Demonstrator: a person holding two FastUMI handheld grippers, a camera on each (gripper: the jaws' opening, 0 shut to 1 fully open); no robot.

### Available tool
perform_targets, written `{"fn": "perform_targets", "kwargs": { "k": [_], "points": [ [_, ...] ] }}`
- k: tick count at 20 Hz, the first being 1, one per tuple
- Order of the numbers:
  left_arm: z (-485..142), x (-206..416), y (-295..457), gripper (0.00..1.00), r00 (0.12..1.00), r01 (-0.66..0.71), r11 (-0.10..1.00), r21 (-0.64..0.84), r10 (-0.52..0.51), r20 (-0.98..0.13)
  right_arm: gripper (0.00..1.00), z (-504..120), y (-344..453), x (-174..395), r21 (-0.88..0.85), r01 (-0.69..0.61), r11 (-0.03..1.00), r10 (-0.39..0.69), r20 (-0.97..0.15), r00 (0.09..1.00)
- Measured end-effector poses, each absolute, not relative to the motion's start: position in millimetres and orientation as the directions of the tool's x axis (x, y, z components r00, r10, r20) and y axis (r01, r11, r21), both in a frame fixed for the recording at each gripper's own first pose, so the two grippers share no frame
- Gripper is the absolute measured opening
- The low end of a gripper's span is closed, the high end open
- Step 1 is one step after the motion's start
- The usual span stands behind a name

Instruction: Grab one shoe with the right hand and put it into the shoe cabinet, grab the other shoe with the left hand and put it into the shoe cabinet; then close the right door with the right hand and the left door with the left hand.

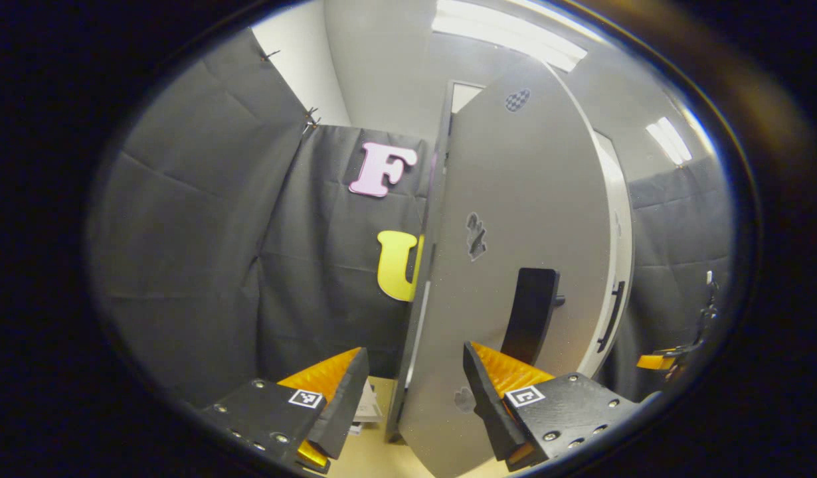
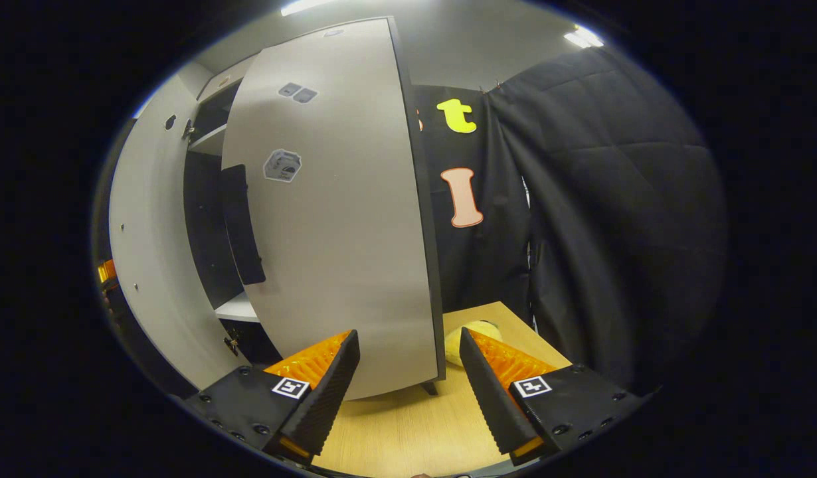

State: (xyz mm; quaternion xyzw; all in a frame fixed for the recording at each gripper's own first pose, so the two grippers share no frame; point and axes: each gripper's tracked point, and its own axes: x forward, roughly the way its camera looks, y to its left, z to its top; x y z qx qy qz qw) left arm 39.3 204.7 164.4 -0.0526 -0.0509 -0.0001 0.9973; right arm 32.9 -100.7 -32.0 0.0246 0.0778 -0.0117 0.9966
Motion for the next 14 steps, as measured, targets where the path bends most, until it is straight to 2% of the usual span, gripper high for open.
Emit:
{"fn": "perform_targets", "kwargs": {
  "k": [2, 3, 9, 10, 12, 13, 14],
  "points": [
    [163, 45, 180, 0.91, 0.995, 0.005, 0.995, -0.103, 0.006, 0.099, 0.92, -33, -114, 38, 0.047, 0.017, 0.999, -0.01, -0.159, 0.987],
    [161, 48, 165, 0.9, 0.995, 0.009, 0.994, -0.107, 0.002, 0.1, 0.95, -32, -122, 39, 0.045, 0.018, 0.999, -0.011, -0.159, 0.987],
    [141, 74, 92, 0.91, 0.999, -0.019, 0.99, -0.139, 0.024, 0.038, 0.95, -29, -182, 41, 0.063, 0.031, 0.998, -0.02, -0.171, 0.985],
    [138, 73, 86, 0.83, 0.999, -0.028, 0.989, -0.145, 0.033, 0.031, 0.95, -29, -190, 43, 0.068, 0.032, 0.997, -0.02, -0.174, 0.985],
    [134, 67, 80, 0.83, 0.997, -0.074, 0.987, -0.146, 0.078, 0.019, 0.96, -30, -203, 49, 0.078, 0.025, 0.997, -0.01, -0.179, 0.984],
    [133, 59, 76, 0.9, 0.995, -0.097, 0.984, -0.147, 0.101, 0.021, 0.92, -30, -205, 53, 0.072, 0.012, 0.997, 0.001, -0.178, 0.984],
    [133, 52, 73, 0.84, 0.993, -0.115, 0.982, -0.147, 0.12, 0.024, 0.92, -30, -205, 58, 0.056, -0.003, 0.998, 0.012, -0.174, 0.985]
  ]
}}
